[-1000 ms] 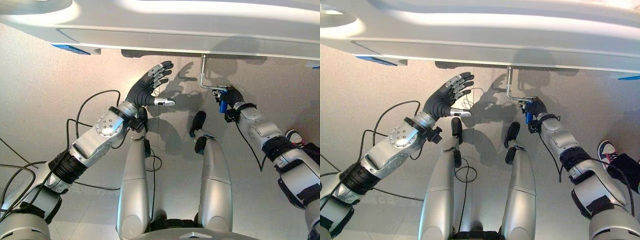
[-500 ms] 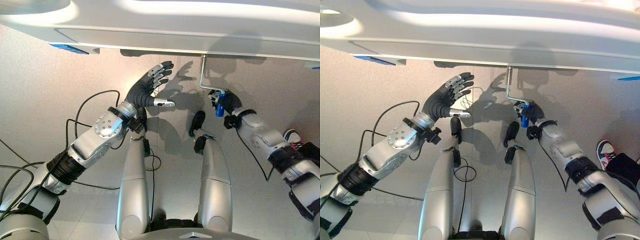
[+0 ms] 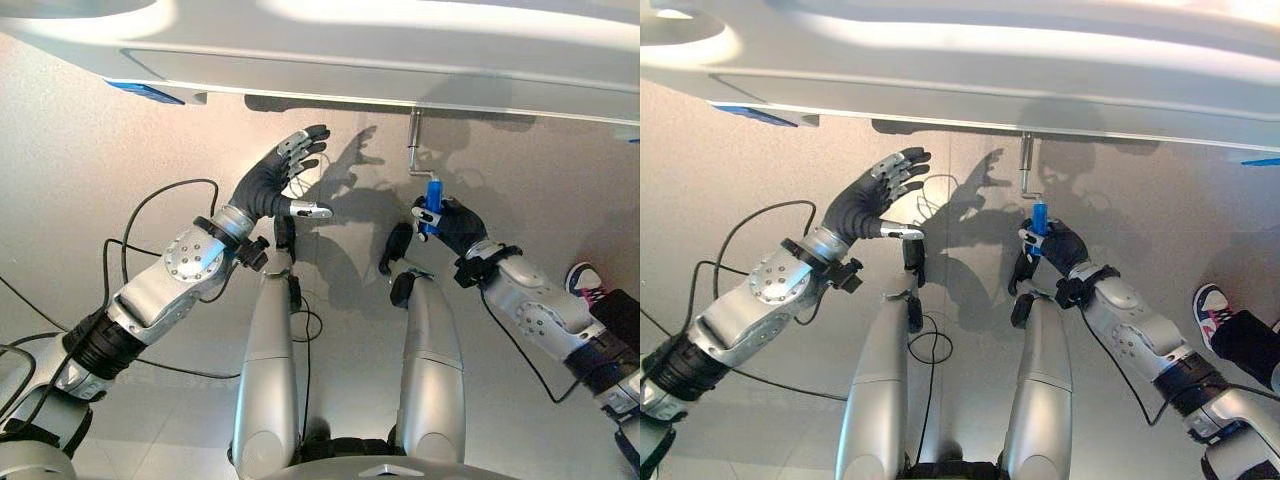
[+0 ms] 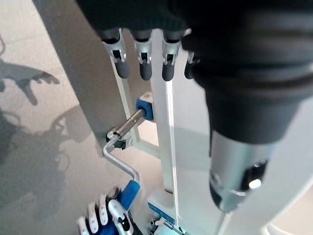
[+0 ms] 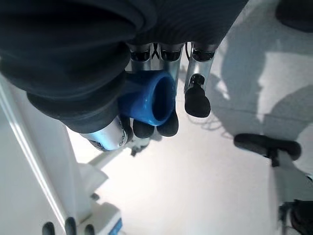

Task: Raise the hospital bed

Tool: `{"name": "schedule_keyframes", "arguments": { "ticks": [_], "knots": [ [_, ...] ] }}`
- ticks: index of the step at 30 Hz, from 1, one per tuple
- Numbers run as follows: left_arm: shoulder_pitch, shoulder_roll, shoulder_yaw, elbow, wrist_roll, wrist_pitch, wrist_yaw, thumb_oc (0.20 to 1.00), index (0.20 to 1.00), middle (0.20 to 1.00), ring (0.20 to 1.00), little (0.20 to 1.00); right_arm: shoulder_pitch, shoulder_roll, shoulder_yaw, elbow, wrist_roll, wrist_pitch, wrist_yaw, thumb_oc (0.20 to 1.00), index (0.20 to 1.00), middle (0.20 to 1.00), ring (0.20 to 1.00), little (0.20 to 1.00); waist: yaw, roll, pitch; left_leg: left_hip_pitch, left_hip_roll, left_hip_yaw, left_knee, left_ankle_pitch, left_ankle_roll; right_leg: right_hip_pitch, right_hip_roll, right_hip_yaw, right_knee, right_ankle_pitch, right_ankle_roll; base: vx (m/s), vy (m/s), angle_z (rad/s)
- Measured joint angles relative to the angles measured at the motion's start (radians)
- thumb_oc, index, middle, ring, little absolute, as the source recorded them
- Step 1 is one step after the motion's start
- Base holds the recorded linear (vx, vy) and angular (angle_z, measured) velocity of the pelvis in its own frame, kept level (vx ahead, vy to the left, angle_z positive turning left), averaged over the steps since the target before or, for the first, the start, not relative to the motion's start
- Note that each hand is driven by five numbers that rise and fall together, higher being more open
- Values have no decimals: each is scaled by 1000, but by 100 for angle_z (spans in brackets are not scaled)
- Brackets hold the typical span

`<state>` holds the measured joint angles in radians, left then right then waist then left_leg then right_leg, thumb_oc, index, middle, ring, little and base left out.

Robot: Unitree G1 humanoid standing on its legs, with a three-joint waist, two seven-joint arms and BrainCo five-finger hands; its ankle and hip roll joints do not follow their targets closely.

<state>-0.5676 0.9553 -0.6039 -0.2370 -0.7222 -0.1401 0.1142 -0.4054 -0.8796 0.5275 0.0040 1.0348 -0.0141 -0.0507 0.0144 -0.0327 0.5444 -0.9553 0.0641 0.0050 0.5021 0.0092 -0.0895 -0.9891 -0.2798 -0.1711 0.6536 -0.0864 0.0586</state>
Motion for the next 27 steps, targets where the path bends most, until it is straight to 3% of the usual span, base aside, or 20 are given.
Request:
{"name": "schedule_keyframes", "arguments": {
  "ticks": [8, 15, 23, 27],
  "knots": [
    [2, 31, -3, -39, -3, -1, -10, 1000, 1000, 1000, 1000, 1000, -66, -75, 119, -4, 22, 4, 0, 200, 200, 200, 200, 200, 2, -1, 0, 0, -8, -7, 13, -2, 3, 10, -4, -2, 4, 1, 4, -1, 25, 2],
    [-6, 32, -4, -58, -10, -3, -17, 1000, 1000, 1000, 1000, 1000, -186, -80, 239, 3, 32, 35, -10, 200, 200, 200, 200, 200, 1, 0, 1, 0, -8, -8, 18, -2, 3, 10, -5, -2, 9, 1, 4, 0, 4, 0],
    [-15, 29, -5, -59, -10, -3, -8, 1000, 1000, 1000, 1000, 1000, -281, -24, 319, 48, 34, 57, -20, 200, 200, 200, 200, 200, 7, 1, 1, 0, -8, -9, 22, -2, 3, 10, -5, -2, 13, 0, 3, 4, 13, 0],
    [-26, 11, -13, -61, -11, -3, -6, 1000, 1000, 1000, 1000, 1000, -339, 45, 357, 128, 33, 65, -24, 200, 200, 200, 200, 200, 21, 2, 1, 2, -6, -11, 30, -3, 2, 15, -5, -3, 20, 0, 1, 3, 8, 0]
  ]
}}
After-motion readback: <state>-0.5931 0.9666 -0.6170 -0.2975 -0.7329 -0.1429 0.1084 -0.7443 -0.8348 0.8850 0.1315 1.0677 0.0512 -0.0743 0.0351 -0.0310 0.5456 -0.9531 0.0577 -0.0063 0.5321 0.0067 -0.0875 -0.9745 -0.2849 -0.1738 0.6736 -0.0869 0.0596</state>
